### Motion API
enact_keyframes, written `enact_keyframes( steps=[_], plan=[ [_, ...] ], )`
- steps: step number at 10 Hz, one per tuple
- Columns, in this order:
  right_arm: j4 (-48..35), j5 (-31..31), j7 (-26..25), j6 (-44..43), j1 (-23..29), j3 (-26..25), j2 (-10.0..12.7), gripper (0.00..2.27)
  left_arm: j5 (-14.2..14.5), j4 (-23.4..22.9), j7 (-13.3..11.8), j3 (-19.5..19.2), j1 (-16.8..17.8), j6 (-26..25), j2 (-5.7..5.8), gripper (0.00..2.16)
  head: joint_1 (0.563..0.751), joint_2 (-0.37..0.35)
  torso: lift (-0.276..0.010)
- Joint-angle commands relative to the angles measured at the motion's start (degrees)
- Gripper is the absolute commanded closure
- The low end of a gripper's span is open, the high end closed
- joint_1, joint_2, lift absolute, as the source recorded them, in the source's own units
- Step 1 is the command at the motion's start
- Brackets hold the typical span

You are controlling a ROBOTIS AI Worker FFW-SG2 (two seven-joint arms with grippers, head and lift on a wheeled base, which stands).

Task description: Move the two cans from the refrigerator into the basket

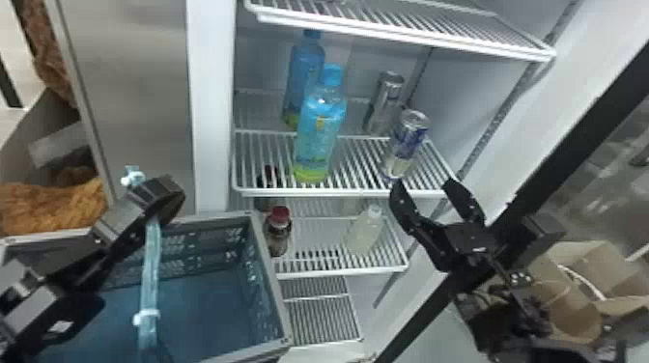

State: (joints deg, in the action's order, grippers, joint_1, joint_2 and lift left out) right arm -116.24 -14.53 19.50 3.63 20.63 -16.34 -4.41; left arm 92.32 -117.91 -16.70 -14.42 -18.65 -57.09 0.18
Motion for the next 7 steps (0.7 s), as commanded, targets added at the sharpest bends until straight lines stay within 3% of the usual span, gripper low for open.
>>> enact_keyframes(
  steps=[1,7],
  plan=[
    [1.7,0.14,-0.86,0.58,-2.64,1.38,-0.34,0.1,0.0,0.0,0.0,0.14,0.09,0.0,0.0,1.2,0.695,-0.291,-0.035],
    [4.09,1.62,-5.78,2.97,-7.7,4.0,-1.48,0.1,0.23,0.42,0.0,0.37,-0.19,-0.14,0.0,1.2,0.693,-0.263,-0.035]
  ],
)
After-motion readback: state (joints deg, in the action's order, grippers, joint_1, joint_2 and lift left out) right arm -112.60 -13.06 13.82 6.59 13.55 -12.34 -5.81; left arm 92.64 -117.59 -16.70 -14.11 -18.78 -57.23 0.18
